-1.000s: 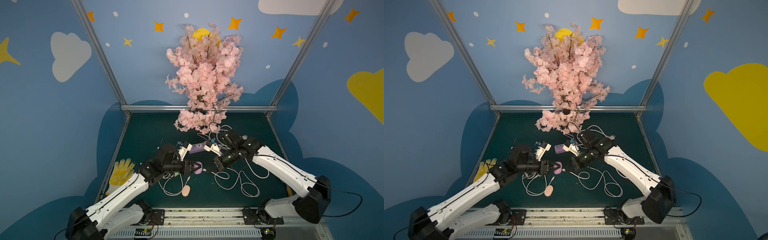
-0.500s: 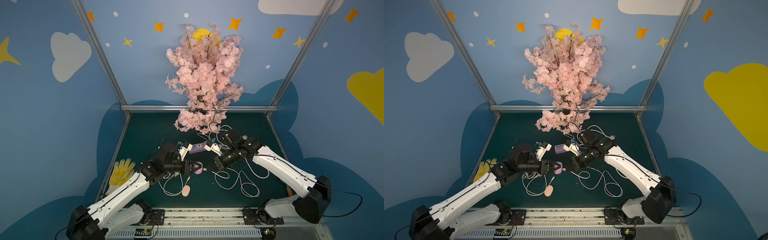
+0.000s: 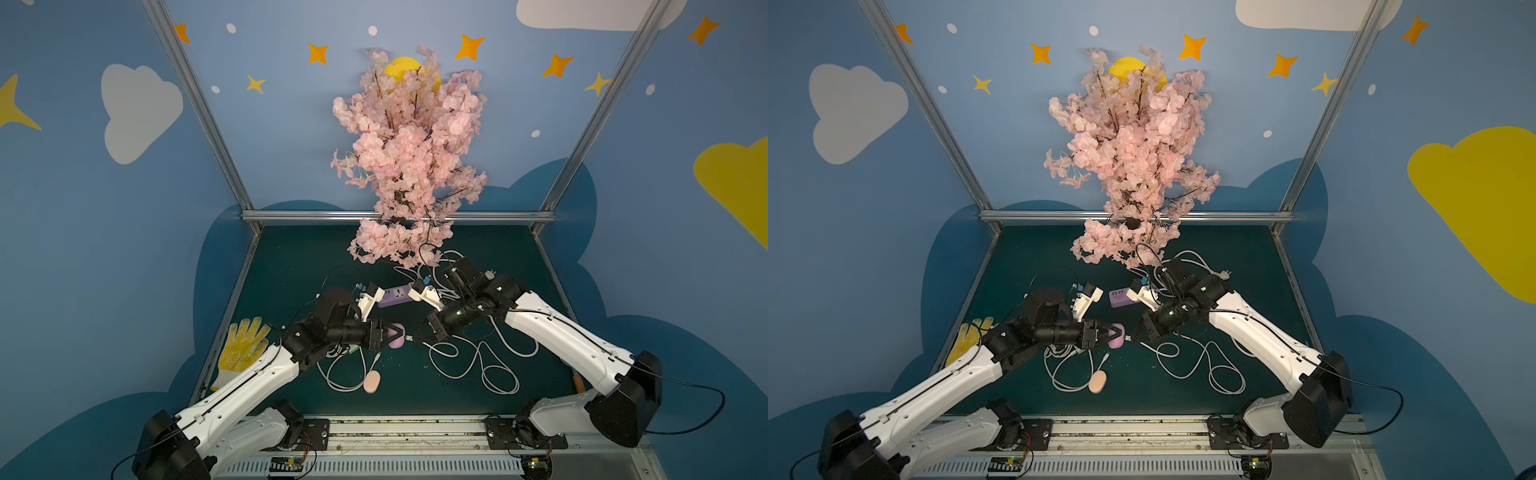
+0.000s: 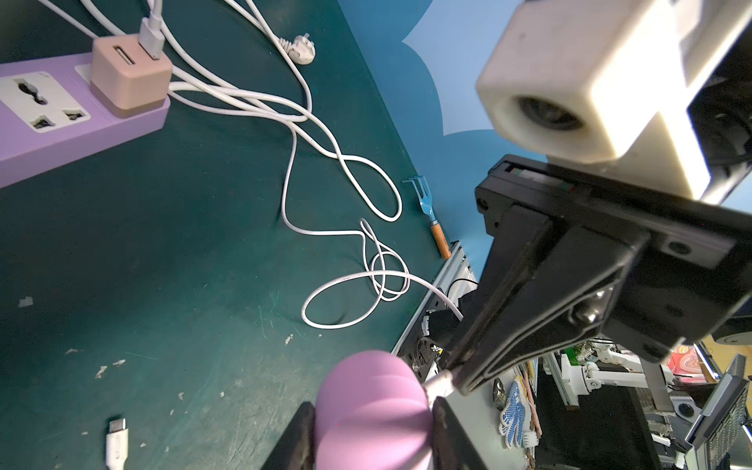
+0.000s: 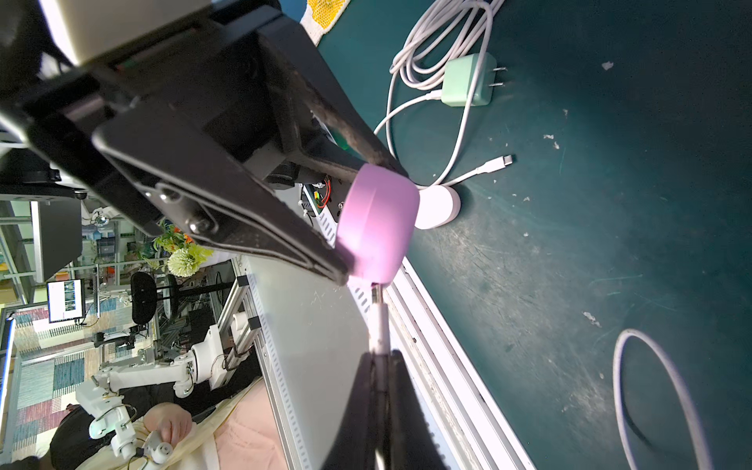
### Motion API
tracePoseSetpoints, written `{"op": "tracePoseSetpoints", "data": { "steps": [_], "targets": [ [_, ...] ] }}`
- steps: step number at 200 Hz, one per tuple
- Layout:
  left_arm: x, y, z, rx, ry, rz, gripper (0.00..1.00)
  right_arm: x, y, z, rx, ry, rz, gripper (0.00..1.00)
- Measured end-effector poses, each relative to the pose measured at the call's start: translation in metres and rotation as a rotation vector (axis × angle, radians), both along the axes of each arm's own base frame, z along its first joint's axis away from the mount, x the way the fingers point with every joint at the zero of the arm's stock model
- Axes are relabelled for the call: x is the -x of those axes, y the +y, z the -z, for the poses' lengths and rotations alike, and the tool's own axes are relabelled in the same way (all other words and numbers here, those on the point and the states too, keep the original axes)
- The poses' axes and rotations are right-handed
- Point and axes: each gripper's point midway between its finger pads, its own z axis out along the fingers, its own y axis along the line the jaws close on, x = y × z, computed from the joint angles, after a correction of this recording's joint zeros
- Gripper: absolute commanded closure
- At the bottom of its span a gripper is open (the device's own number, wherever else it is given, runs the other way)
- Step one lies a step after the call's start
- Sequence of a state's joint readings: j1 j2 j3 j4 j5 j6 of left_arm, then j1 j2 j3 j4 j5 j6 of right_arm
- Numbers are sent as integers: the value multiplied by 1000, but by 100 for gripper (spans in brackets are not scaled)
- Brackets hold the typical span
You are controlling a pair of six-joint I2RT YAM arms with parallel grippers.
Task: Charge the bluetooth headset
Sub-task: Insert the charging cable into the bluetooth headset.
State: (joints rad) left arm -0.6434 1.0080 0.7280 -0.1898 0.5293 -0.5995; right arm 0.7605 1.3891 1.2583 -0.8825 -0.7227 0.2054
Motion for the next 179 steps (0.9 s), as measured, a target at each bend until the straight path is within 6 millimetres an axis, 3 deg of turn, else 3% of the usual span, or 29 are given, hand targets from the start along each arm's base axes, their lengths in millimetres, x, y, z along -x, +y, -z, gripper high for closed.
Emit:
{"op": "tracePoseSetpoints", "data": {
  "steps": [179],
  "targets": [
    [-2,-1,7,-1,42,-5,97,-5,1,4,51,-66,-12,100]
  ]
}}
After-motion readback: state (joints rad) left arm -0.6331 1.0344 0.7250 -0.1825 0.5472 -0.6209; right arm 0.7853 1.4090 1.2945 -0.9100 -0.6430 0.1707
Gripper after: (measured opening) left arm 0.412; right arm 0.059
